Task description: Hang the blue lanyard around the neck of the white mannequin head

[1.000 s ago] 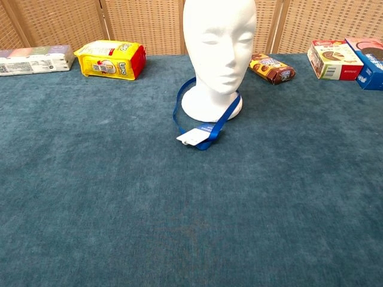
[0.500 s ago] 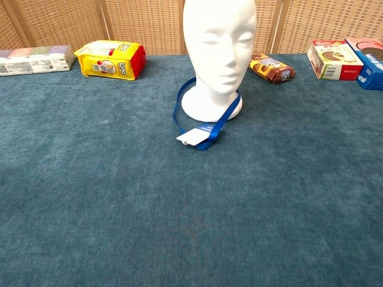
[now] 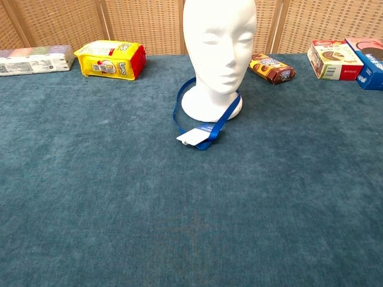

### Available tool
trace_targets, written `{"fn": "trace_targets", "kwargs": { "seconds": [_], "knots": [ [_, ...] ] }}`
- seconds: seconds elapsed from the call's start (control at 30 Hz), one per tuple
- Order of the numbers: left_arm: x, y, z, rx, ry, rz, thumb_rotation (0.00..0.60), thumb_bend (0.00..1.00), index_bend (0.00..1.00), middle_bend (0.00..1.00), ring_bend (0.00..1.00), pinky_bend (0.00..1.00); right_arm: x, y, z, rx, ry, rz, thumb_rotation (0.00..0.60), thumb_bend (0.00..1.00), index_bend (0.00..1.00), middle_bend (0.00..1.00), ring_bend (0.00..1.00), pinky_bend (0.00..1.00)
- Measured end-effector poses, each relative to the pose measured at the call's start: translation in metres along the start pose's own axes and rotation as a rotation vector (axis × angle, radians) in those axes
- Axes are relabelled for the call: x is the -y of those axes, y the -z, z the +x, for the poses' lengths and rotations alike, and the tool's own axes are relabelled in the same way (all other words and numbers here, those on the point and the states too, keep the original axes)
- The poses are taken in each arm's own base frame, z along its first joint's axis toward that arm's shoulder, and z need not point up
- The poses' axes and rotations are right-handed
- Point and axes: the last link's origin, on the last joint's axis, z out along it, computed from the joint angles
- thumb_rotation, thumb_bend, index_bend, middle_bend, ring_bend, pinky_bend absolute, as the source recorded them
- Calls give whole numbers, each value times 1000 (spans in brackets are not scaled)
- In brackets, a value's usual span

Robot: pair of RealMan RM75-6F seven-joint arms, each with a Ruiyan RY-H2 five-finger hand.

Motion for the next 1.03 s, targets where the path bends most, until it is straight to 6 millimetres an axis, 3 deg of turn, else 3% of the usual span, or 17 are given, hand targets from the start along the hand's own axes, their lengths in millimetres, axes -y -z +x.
{"fn": "trace_targets", "kwargs": {
  "seconds": [0.6,1.03],
  "knots": [
    [-8,12,22,-225,-14,-57,286,129,486,637,524,435,-7,13,-7,-15,-33,18,600,307,543,627,693,816],
    [-9,11,29,-229,-14,-51,282,130,486,637,524,435,-6,13,-8,-14,-49,24,600,307,555,630,694,817]
  ]
}}
